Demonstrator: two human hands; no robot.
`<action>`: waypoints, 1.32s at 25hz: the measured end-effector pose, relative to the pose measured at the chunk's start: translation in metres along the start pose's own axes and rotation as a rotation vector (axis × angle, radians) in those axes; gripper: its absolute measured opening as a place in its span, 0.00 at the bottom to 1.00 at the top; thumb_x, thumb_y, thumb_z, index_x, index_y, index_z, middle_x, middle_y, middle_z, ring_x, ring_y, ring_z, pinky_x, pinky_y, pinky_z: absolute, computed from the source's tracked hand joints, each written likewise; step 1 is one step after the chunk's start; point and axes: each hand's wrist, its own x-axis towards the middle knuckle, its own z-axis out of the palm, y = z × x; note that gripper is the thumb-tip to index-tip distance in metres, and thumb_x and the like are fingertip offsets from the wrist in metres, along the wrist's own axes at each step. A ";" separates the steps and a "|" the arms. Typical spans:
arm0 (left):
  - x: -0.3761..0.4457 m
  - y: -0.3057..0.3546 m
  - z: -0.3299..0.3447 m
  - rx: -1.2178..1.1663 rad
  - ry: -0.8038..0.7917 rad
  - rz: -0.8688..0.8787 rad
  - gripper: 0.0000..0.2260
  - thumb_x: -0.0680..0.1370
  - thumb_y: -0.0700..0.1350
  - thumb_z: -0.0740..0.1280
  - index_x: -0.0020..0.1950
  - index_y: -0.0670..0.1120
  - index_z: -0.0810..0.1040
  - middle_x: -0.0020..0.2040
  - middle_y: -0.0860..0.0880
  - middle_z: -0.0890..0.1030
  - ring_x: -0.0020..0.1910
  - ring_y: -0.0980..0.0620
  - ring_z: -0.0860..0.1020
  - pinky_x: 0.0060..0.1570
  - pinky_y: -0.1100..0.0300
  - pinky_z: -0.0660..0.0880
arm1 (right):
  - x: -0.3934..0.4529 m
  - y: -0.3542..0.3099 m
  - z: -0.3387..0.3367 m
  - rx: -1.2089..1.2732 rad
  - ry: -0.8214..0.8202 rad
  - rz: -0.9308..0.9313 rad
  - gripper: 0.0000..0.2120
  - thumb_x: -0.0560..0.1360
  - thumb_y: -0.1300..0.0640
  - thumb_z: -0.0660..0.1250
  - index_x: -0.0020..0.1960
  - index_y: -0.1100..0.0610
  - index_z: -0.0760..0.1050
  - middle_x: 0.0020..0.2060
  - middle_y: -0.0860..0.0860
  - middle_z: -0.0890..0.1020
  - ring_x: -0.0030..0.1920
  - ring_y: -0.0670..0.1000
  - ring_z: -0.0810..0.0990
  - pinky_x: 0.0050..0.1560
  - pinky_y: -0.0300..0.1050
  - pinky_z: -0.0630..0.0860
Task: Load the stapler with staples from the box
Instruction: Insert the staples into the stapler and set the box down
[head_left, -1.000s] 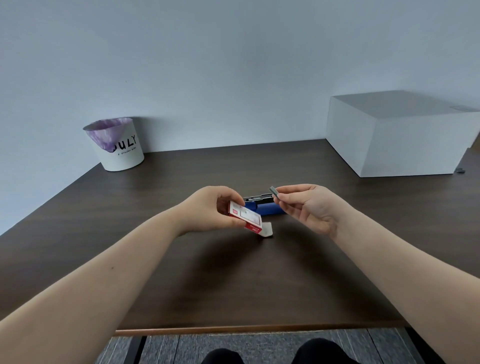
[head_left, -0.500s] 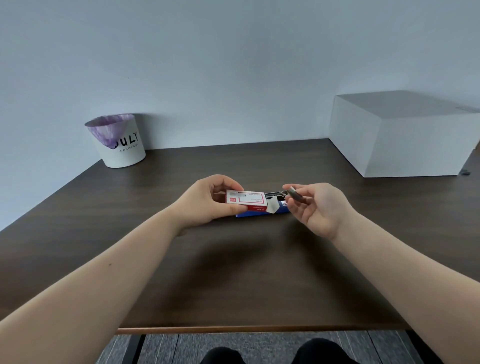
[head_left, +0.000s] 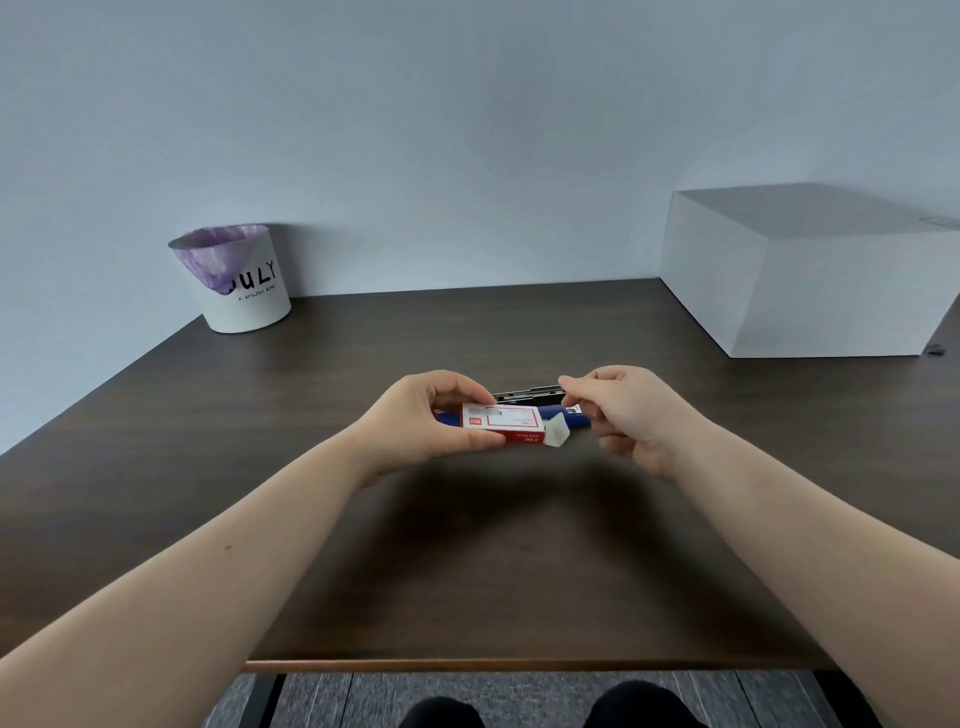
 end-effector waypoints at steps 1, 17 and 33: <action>0.000 -0.001 0.001 0.005 0.025 0.001 0.15 0.65 0.45 0.78 0.50 0.51 0.81 0.50 0.53 0.84 0.51 0.55 0.82 0.50 0.63 0.79 | -0.001 0.000 -0.002 -0.027 -0.023 0.010 0.09 0.78 0.57 0.63 0.43 0.61 0.78 0.29 0.52 0.71 0.21 0.45 0.57 0.19 0.34 0.53; 0.002 -0.006 0.003 -0.103 0.040 0.024 0.18 0.60 0.49 0.78 0.48 0.53 0.81 0.51 0.52 0.85 0.52 0.53 0.82 0.52 0.60 0.79 | -0.007 0.006 0.005 0.065 -0.203 0.007 0.11 0.77 0.58 0.65 0.54 0.63 0.80 0.37 0.57 0.83 0.18 0.42 0.58 0.17 0.31 0.54; 0.000 -0.008 -0.002 -0.023 0.037 0.013 0.16 0.65 0.47 0.77 0.52 0.54 0.80 0.51 0.57 0.83 0.50 0.61 0.81 0.48 0.67 0.79 | -0.004 0.002 0.007 0.060 -0.247 -0.014 0.10 0.79 0.59 0.61 0.46 0.61 0.78 0.30 0.55 0.78 0.21 0.44 0.57 0.19 0.34 0.53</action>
